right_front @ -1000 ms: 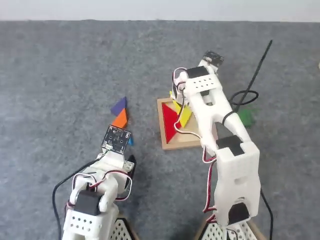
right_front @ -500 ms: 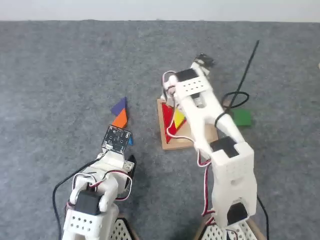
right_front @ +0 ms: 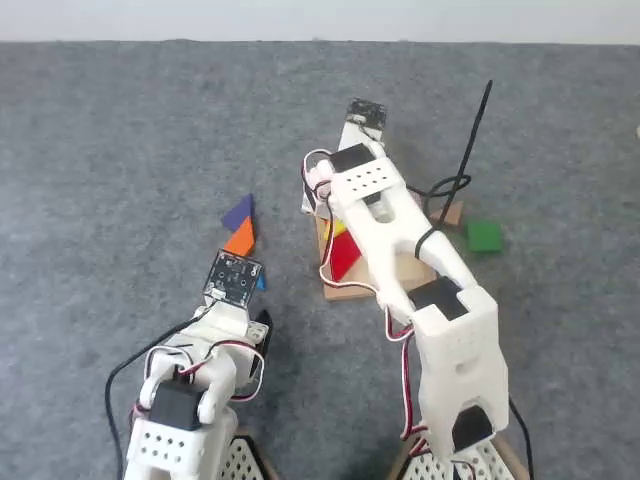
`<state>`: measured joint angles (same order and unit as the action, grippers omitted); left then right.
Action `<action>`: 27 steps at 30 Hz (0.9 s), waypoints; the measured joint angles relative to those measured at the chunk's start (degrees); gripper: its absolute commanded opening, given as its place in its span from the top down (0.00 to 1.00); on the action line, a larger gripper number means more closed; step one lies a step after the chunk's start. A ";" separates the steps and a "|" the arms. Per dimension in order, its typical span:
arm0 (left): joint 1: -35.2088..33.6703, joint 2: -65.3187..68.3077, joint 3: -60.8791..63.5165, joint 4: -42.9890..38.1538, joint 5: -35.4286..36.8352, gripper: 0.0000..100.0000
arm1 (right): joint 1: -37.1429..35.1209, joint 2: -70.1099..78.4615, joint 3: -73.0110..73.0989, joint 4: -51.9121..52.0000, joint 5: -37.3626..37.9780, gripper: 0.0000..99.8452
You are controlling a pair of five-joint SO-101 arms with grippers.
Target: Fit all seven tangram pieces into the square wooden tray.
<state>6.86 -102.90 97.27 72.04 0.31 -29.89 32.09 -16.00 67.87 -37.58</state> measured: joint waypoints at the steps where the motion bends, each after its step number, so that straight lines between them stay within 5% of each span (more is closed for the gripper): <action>1: 0.00 0.00 0.00 0.00 0.00 0.90 | -0.18 0.00 0.00 0.00 0.88 0.81; 18: 0.00 0.00 0.00 0.00 0.00 0.90 | -3.34 0.00 0.00 4.75 28.13 0.81; 27: 0.00 0.00 0.00 0.00 0.00 0.90 | -4.84 -2.29 0.00 8.62 30.42 0.81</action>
<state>6.86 -102.90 97.27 72.04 0.31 -34.73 29.80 -16.00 76.48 -7.16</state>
